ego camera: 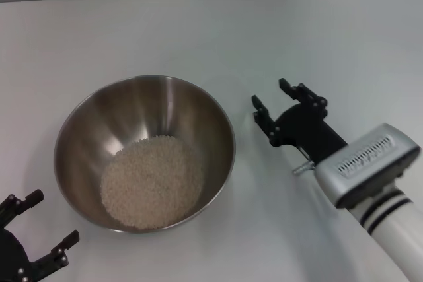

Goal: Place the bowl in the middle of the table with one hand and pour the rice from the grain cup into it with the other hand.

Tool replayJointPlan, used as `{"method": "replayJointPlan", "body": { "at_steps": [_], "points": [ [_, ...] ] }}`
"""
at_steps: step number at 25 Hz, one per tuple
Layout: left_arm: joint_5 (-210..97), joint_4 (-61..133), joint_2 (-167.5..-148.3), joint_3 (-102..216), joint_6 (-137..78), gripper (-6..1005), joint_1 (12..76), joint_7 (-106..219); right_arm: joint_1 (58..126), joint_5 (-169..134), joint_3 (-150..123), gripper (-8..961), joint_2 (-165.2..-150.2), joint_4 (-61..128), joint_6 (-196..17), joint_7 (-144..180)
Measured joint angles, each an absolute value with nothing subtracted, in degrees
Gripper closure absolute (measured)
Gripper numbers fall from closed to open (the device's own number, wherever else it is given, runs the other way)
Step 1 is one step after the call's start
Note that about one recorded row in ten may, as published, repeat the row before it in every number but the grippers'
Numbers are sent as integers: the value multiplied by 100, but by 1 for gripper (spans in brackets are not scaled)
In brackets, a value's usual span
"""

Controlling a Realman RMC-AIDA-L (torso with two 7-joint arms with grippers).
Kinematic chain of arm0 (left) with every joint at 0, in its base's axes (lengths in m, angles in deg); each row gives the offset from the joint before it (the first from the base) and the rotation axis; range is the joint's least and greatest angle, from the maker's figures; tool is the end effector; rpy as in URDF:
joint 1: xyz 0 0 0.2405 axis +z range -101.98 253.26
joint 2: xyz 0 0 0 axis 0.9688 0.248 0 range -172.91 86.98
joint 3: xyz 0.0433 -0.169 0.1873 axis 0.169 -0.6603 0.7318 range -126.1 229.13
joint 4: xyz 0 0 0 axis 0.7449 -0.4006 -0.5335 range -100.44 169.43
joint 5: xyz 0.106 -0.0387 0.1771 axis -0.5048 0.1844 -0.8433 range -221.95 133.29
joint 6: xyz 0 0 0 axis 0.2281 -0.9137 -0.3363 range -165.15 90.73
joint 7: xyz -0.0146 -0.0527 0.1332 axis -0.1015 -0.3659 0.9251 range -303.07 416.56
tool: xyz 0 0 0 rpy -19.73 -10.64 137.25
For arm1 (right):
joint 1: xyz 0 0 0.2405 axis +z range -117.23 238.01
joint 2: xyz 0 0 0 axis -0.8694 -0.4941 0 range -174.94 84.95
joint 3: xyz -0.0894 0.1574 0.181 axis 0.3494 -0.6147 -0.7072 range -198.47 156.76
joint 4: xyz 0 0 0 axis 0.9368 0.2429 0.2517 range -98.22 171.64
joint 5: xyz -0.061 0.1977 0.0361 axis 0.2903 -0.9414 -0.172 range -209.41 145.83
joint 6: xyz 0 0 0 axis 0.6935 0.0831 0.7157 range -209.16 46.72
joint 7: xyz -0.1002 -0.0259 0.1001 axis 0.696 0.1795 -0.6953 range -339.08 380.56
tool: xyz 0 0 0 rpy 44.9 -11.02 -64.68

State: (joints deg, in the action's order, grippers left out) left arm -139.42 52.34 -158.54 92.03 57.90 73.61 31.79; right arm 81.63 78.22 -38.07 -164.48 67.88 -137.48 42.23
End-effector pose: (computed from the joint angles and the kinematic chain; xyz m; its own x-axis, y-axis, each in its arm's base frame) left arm -0.3743 0.1533 -0.0033 0.8400 0.0221 0.5421 0.3763 -0.7435 -0.5528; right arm 0.2672 0.2779 -0.1222 0.8564 -0.0508 -0.5138 -0.4809 -0.4404 -0.7581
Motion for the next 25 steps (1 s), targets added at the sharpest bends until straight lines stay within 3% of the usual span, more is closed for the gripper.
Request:
{"method": "replayJointPlan", "body": {
  "at_steps": [6,10,17,20,23,25],
  "points": [
    [-13943,5234,-15853,9203,5799,140,7371,3179,7669,7852,-3520,425,-16419,6777,-14676,4175],
    [-13943,5234,-15852,9203,5820,140,7371,3179,7381,8136,-3105,405,-16382,6392,-15430,3699],
    [-13943,5234,-15815,9203,5957,140,7397,3179,7343,9571,-2203,376,-16044,5231,-16233,1402],
    [-13943,5234,-15811,9203,5996,140,7398,3178,7458,10054,-1991,191,-16152,4488,-16544,543],
    [-13978,5234,-15810,9203,6008,140,7397,3129,7499,10365,-1942,177,-16414,3714,-16974,177],
    [-14003,5234,-15810,9203,6008,140,7394,3115,7503,10383,-1942,167,-16422,3661,-17013,169]
  ]
}}
